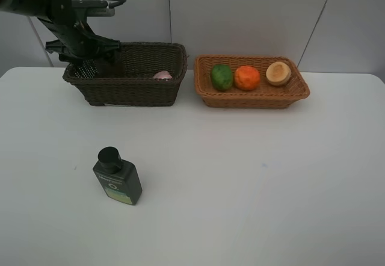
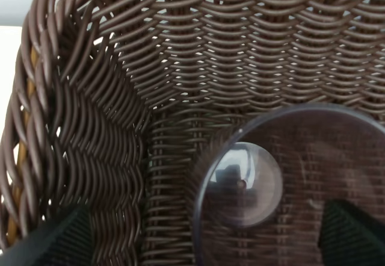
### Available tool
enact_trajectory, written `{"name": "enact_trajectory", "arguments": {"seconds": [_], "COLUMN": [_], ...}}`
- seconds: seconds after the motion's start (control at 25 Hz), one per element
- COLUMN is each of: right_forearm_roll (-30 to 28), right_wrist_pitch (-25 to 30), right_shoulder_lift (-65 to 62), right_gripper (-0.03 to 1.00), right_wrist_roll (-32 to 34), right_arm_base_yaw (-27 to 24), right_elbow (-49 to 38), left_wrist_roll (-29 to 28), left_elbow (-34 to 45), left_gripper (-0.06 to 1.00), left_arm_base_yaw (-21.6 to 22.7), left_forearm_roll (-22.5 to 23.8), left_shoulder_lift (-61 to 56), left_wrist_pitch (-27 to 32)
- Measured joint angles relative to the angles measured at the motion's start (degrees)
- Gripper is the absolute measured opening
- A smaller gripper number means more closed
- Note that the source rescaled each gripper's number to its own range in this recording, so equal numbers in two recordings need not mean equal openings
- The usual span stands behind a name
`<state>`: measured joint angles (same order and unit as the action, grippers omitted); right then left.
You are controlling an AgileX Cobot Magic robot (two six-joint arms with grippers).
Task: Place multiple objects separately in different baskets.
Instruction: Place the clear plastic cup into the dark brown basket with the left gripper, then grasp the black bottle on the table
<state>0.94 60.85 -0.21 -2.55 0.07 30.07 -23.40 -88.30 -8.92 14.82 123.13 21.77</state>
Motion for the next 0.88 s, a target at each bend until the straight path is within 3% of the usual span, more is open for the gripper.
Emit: {"name": "enact_trajectory", "arguments": {"seconds": [0.2,0.48,0.68,0.88], "right_forearm_roll": [0.0,0.05,0.11,0.11], "right_wrist_pitch": [0.0,0.0,0.0,0.0], "right_shoulder_lift": [0.0,0.0,0.0,0.0], "right_gripper": [0.97,0.97,0.97,0.97], "right_wrist_roll": [0.0,0.0,0.0,0.0], "right_arm_base_yaw": [0.0,0.0,0.0,0.0], "right_elbow": [0.0,0.0,0.0,0.0], "left_wrist_roll": [0.98,10.95,24.38,46.05], "left_elbow": [0.0,0.0,0.0,0.0], "left_gripper": [1.0,1.0,1.0,1.0], "left_arm_base_yaw": [-1.01,-3.27,-6.89,-12.22], "left_forearm_roll": [-0.13,-0.85,-4.07,-7.6], "left_shoulder_lift": [-2.43,-10.67,-16.08,-18.62], "left_wrist_pitch": [2.91,10.76,17.66,26.81]}}
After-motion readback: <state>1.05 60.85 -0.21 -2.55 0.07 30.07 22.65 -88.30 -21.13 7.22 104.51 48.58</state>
